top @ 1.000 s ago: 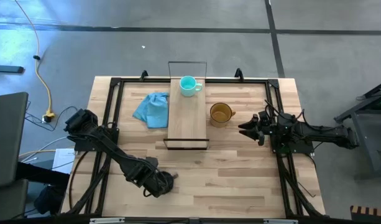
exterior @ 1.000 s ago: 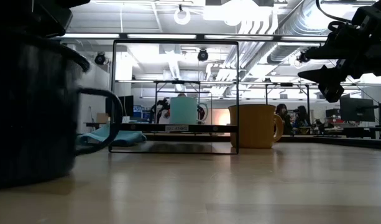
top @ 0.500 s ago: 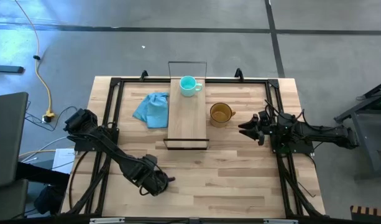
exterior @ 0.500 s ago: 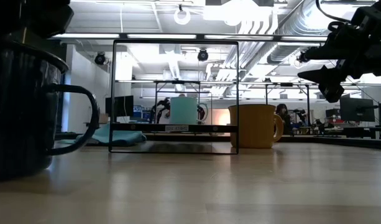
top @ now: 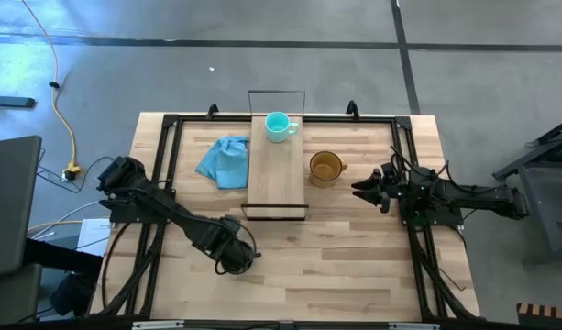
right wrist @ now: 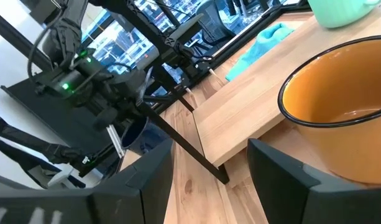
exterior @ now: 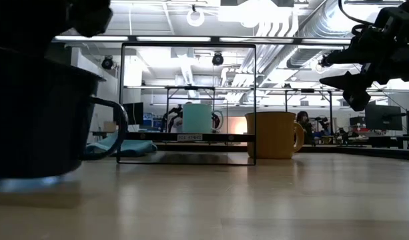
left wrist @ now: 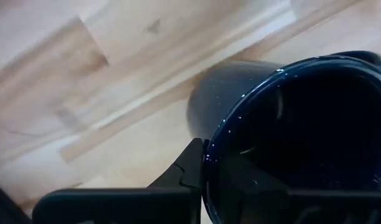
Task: Stack small to large cups/mugs on shelf
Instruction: Put the dark blue mug on the shelf
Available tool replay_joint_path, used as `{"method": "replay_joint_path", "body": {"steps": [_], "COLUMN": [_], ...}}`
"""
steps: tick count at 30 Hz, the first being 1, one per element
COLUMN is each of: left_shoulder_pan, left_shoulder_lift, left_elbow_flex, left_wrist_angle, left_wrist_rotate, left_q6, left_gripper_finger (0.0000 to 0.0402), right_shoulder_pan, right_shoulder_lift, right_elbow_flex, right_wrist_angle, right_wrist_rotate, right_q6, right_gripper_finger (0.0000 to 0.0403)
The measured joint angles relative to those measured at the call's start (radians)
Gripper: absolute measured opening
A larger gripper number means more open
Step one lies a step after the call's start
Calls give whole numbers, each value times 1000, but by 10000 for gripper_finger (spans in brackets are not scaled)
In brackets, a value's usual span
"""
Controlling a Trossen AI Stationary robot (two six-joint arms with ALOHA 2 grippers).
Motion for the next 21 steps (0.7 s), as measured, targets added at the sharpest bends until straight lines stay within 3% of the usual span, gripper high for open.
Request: {"method": "replay_joint_path", "body": {"steps": [17,21], "left_shoulder_pan": [141,185], "left_shoulder_lift": [-47,-75], "left_elbow_flex": [269,369], "left_wrist_angle": [-168,-228], "left_wrist_rotate": [38,5], "left_q6": [270,295], "left_gripper_finger": [6,6], "right_shoulder_pan": [0,0], "right_shoulder_lift": [0,2], "right_elbow_flex": [0,0], "right_wrist_angle": [0,0], "right_wrist_rotate": [-14,-16], "right_q6": [16,15], "right_gripper_finger": [195,195]}}
